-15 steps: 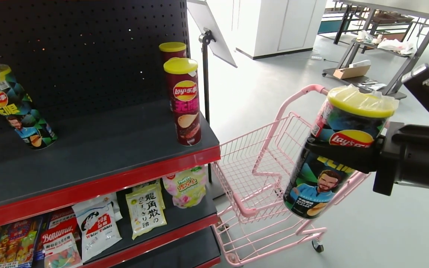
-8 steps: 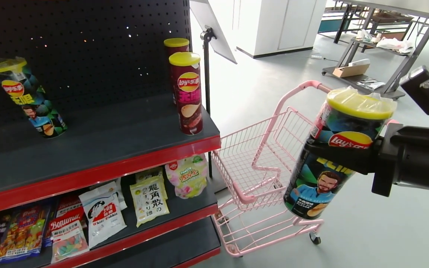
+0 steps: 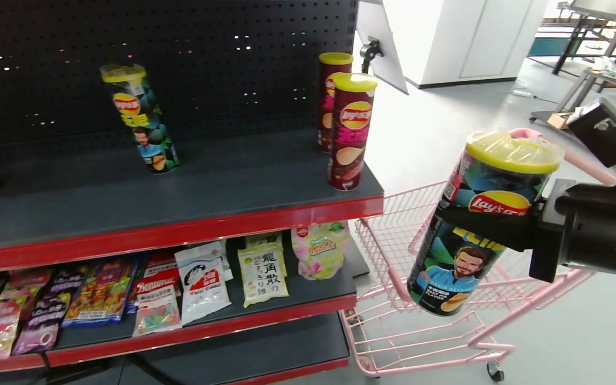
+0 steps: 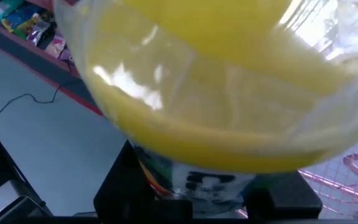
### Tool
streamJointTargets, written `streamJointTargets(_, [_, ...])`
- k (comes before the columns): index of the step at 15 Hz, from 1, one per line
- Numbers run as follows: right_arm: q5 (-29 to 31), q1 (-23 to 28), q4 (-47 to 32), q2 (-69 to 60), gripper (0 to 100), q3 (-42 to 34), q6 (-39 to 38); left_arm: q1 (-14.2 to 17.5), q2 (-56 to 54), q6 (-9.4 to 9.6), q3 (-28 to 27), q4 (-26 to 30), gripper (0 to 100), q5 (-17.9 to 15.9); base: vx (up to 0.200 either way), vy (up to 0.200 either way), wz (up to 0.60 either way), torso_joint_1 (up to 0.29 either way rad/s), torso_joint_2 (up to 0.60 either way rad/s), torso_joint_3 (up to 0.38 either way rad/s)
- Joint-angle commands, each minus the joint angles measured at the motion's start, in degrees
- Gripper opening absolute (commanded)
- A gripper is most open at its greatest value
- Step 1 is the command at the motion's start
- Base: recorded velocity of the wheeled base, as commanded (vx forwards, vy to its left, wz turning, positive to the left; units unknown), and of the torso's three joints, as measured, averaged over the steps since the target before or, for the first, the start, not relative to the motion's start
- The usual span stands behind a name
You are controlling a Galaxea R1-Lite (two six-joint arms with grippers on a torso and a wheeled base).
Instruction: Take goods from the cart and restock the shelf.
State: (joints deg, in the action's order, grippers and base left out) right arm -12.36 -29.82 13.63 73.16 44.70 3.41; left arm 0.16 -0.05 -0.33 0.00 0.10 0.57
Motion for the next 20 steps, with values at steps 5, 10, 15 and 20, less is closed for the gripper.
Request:
streamJointTargets(5, [0.1, 0.2, 0.3, -0.2, 0, -2.2, 1.7, 0.0, 0.0, -0.02, 0.0, 0.0, 100, 0.0, 0.0, 0.0, 0.0, 0.0, 0.0, 0.0])
streamJointTargets(10, [0.8, 0.2, 0.3, 0.1, 0, -2.3, 1.9, 0.0, 0.0, -0.02, 0.0, 0.0, 100, 0.0, 0.0, 0.0, 0.24, 0.001, 0.0, 0.001])
streamJointTargets(15, [0.8, 0.2, 0.3, 0.1, 0, -2.5, 2.0, 0.0, 0.0, -0.02, 0.0, 0.0, 100, 0.0, 0.0, 0.0, 0.12, 0.0, 0.0, 0.0])
streamJointTargets(20, [0.8, 0.0, 1.8, -0.5, 0, -3.7, 2.7, 0.0, 0.0, -0.02, 0.0, 0.0, 100, 0.0, 0.0, 0.16, 0.0, -0.001, 0.0, 0.002])
